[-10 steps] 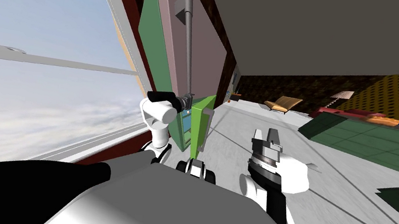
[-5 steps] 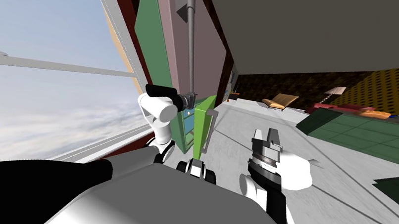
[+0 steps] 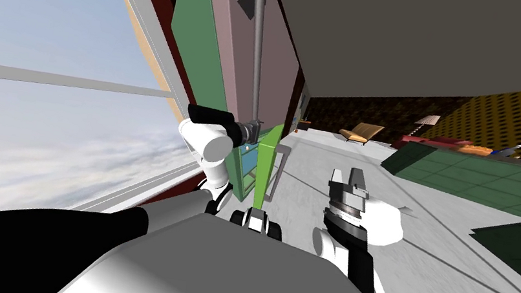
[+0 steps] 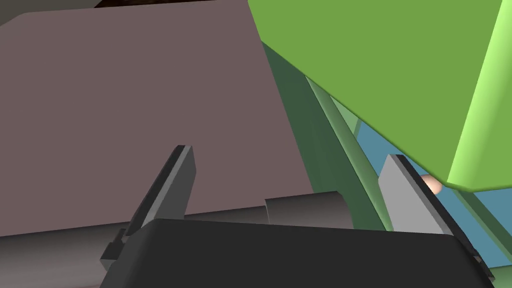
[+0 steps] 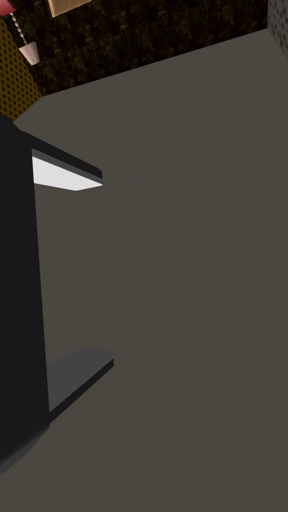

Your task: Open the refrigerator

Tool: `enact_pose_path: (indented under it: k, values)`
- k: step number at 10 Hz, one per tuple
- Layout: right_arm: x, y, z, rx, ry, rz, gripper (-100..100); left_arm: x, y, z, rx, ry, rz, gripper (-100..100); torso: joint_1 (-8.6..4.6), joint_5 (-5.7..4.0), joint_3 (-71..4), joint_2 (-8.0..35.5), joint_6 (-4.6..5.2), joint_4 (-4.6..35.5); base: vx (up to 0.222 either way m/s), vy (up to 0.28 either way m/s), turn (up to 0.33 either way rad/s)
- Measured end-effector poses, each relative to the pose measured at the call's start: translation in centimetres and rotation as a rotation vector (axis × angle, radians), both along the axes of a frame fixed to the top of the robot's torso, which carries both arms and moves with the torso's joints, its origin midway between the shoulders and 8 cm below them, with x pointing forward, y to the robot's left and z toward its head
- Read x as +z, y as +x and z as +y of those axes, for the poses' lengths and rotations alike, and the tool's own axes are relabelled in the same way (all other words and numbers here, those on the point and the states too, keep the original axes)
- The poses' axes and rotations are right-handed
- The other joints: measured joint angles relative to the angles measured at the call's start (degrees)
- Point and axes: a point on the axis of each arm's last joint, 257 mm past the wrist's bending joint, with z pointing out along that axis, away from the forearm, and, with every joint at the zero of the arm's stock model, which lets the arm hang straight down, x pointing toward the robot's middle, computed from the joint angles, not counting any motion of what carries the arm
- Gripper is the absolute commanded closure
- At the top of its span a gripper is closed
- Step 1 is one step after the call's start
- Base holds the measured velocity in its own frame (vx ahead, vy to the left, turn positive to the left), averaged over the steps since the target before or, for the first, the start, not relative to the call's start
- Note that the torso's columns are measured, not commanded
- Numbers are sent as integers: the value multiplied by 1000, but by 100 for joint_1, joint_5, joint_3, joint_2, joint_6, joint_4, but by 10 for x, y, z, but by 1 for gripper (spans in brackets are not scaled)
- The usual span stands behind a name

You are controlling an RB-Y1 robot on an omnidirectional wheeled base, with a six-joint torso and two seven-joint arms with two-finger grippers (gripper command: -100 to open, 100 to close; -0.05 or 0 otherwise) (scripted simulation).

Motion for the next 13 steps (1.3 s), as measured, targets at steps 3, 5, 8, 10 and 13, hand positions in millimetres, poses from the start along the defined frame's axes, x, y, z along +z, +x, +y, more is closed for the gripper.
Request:
enact_pose_path:
  k: [3, 5, 8, 10, 13]
  values:
    - [0, 0, 0, 0, 0, 0, 0, 2, -2, -2, -5, 12, -5, 100, -41, -24, 19, 19, 39, -15, 1, -66, 28]
    - [0, 0, 0, 0, 0, 0, 0, -2, 4, 10, 37, 18, 9, 100, -136, -58, 6, 5, 51, 0, 8, -275, 101]
    - [0, 0, 0, 0, 0, -1, 0, 3, 10, 23, 79, 16, -3, 100, -70, -35, 24, 19, 45, -12, -27, -260, 37]
    - [0, 0, 0, 0, 1, -1, 0, 4, 15, 35, 123, 17, -2, 100, -81, -35, 50, 55, 35, 2, -4, -391, 107]
    - [0, 0, 0, 0, 0, -1, 0, 5, 23, 56, 194, 19, -1, 100, -29, -22, 55, 65, 38, 4, -16, -324, 68]
